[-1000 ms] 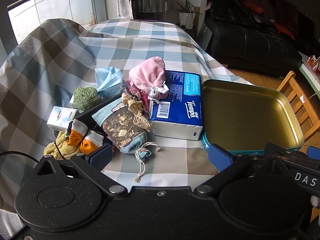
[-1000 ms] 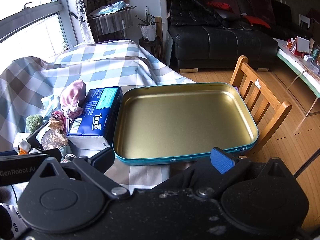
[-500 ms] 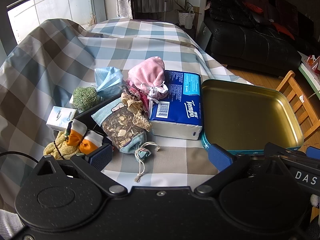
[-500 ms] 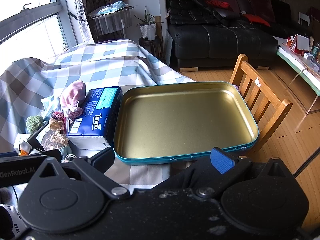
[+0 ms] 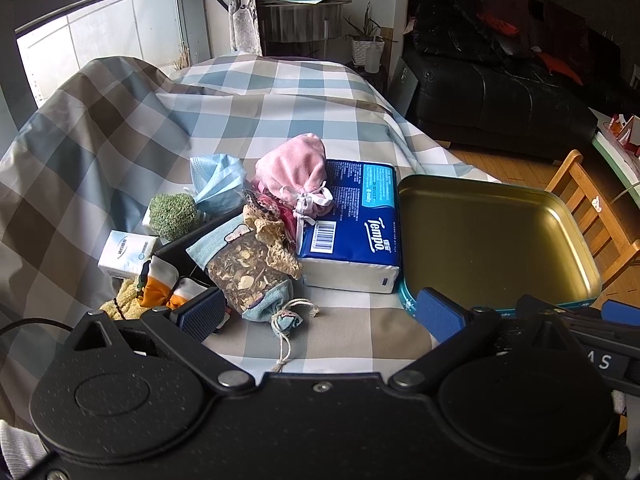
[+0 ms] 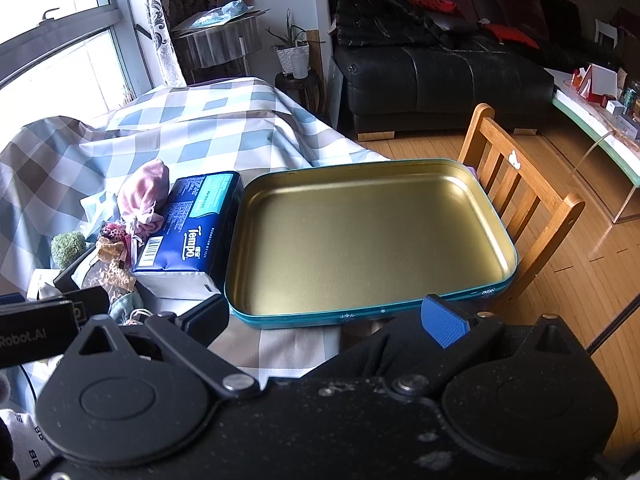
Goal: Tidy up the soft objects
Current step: 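Move left tool to the yellow towel while right tool approaches the orange-white cloth bundle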
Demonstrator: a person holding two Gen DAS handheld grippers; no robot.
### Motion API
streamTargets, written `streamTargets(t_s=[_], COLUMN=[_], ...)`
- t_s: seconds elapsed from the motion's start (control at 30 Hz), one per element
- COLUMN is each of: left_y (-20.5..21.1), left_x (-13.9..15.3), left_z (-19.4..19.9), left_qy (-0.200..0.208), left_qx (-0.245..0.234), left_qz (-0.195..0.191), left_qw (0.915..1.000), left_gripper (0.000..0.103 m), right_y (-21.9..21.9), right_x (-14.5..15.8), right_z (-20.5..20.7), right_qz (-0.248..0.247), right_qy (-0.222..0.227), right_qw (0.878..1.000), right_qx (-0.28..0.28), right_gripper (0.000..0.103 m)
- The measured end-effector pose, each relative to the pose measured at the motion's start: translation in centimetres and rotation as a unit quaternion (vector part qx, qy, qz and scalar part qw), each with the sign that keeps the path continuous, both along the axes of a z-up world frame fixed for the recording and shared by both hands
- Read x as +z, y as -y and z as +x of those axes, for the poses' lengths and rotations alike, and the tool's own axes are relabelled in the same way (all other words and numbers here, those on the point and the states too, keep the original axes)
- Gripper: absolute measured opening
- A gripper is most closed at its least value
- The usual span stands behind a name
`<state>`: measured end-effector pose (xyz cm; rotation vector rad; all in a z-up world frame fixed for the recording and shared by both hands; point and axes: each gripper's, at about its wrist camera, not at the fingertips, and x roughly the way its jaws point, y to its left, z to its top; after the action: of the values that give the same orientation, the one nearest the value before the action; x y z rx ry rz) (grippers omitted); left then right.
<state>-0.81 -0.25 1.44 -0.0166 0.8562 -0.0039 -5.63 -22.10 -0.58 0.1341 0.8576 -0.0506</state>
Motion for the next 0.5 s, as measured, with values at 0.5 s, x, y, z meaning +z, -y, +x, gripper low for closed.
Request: streamTargets(t_s=[0.5], left_y=[-4.8], left_x=[12.7], left_z=[0.0], left_qy=[0.070], left_qx=[0.005], left_qz=[-0.018], left_qw=[0.9974], left_gripper=[0.099], right_y=[-2.5], right_x=[3.2], right_z=[1.4], right_qz=[-0.061], right_qy=[0.076], right_qw=[0.995], right_qx=[0.001], right_gripper=[0.103])
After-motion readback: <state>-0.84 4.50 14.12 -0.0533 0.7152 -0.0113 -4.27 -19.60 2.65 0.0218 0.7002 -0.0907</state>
